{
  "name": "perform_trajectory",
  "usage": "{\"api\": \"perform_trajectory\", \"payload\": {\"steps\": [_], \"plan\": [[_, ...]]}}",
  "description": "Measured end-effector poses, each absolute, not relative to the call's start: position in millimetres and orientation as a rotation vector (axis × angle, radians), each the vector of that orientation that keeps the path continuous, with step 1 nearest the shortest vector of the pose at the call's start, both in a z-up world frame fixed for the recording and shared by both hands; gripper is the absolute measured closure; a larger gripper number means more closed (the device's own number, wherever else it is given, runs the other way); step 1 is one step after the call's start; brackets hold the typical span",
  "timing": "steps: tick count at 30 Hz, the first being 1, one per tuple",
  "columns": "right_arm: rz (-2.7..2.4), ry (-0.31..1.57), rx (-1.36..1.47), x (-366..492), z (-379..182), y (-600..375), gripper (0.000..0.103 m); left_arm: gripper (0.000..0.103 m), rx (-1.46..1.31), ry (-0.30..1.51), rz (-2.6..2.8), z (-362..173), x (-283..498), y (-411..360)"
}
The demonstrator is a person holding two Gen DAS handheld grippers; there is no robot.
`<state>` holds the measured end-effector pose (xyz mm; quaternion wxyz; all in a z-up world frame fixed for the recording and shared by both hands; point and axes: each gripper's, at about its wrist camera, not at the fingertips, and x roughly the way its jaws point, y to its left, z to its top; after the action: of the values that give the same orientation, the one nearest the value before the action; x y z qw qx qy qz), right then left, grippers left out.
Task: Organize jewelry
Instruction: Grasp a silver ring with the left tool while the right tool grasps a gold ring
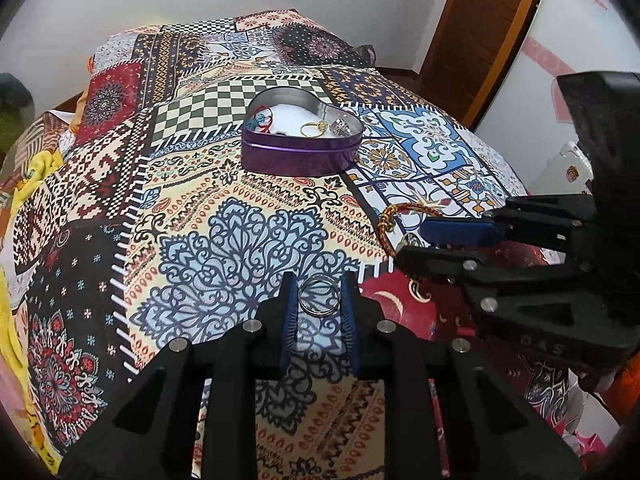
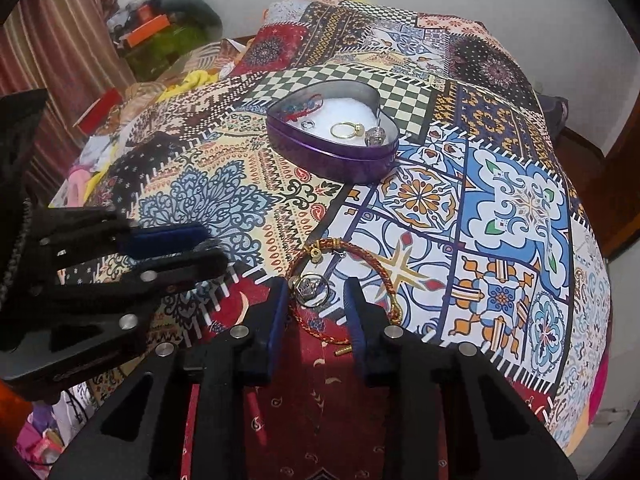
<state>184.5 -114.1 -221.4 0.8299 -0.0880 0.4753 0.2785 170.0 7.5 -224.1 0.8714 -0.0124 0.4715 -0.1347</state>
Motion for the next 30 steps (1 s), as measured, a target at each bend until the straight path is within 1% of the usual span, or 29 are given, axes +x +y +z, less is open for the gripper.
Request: {"api": "perform_trajectory", "payload": {"steps": [4,5,6,15,23,30], "plan": [[0.590,1.008,-0.197,185.0,-220.8,-112.2,0.079,0.082,-0.039,0.980,-0.273,-223.8,168.4,11.2],[0.593,1.005,-0.209,183.9,-221.6,-110.6,0.083,0.082,-0.046,0.979,-0.272,-223.9,168.8,12.0],[0.594,1.004,-0.218,183.3,-222.0,-108.9,0.084,0.082,-0.051,0.979,-0.271,-223.9,169.2,12.1],[0.584,0.985,-0.197,182.5,-215.2,-114.7,0.084,0.082,-0.059,0.961,-0.270,-216.7,166.6,13.2],[0.570,0.918,-0.169,179.4,-190.1,-126.0,0.084,0.082,-0.068,0.929,-0.260,-202.9,167.4,16.6],[0.558,0.853,-0.146,183.7,-168.0,-129.4,0.084,0.082,-0.071,0.870,-0.246,-180.1,172.6,21.8]]}}
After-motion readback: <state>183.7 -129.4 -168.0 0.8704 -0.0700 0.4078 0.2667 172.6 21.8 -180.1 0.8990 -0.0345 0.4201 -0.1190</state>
